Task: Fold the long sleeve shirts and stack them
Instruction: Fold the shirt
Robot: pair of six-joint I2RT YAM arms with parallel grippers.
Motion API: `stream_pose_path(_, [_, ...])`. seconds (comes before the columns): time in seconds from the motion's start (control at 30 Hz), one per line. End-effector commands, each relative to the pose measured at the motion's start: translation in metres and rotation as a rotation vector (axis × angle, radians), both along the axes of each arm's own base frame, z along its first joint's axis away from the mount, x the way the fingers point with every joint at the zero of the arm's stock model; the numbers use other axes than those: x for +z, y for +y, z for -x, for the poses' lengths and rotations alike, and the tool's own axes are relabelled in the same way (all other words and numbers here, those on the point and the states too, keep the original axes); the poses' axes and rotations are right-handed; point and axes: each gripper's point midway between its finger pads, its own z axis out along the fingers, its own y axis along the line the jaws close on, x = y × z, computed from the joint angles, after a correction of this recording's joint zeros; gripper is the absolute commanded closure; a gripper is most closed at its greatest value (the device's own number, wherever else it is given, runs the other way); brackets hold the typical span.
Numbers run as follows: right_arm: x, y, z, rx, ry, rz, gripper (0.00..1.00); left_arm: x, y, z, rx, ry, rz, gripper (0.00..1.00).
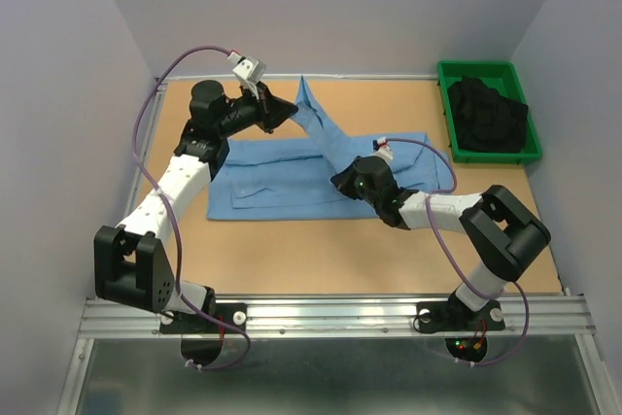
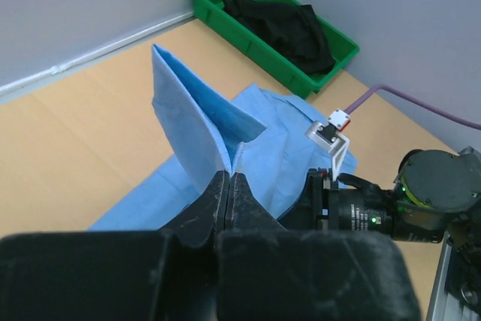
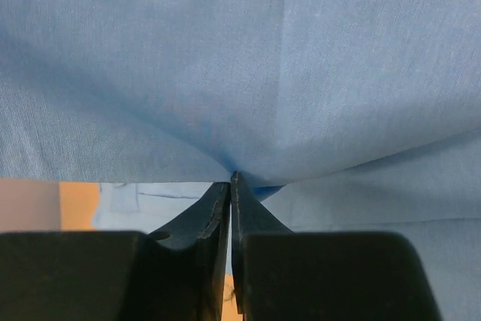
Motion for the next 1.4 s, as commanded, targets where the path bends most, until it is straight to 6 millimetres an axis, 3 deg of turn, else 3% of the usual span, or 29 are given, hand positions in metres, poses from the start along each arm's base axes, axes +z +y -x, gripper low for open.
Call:
stream_pose_path(0.0, [0.041, 0.009, -0.014, -0.083, -0.082, -0.199, 0.82, 0.056, -0.016, 0.034, -0.13, -0.211, 0.039, 1.0])
stream_pose_path(0.1, [0.05, 0.024, -0.013, -0.005, -0.113, -0.228, 0.6, 0.065, -0.031, 0.049, -0.204, -0.251, 0.044, 1.0])
stream_pose_path(0.2, [0.049, 0.043, -0.004, 0.144, -0.14, -0.19, 0.45, 0.073, -0.047, 0.069, -0.291, -0.299, 0.04, 1.0])
stream_pose_path(0.3, [0.042, 0.044, 0.006, 0.219, -0.151, -0.149, 0.31, 0.071, -0.054, 0.085, -0.366, -0.302, 0.04, 1.0])
stream_pose_path(0.47, [0.029, 0.055, 0.016, 0.33, -0.152, -0.105, 0.23, 0.063, -0.061, 0.11, -0.472, -0.302, 0.036, 1.0])
stream_pose_path(0.57, [0.032, 0.061, 0.013, 0.353, -0.166, -0.102, 0.21, 0.064, -0.065, 0.125, -0.54, -0.299, 0.041, 1.0])
stream_pose_path(0.7, [0.053, 0.069, 0.005, 0.387, -0.242, -0.093, 0.2, 0.075, -0.066, 0.135, -0.571, -0.332, 0.047, 1.0])
stream_pose_path(0.77, [0.064, 0.074, 0.001, 0.401, -0.274, -0.095, 0.2, 0.076, -0.065, 0.13, -0.532, -0.343, 0.043, 1.0])
stream_pose_path(0.87, [0.051, 0.067, 0.0, 0.383, -0.264, -0.051, 0.2, 0.071, -0.062, 0.119, -0.461, -0.336, 0.029, 1.0])
stream_pose_path(1.1, [0.008, 0.016, 0.014, 0.266, -0.2, 0.112, 0.2, 0.043, -0.047, 0.092, -0.286, -0.276, -0.004, 1.0])
stream_pose_path(1.37, [0.01, -0.028, 0.032, 0.239, -0.152, 0.308, 0.19, 0.019, -0.001, 0.032, 0.069, -0.084, 0.034, 1.0])
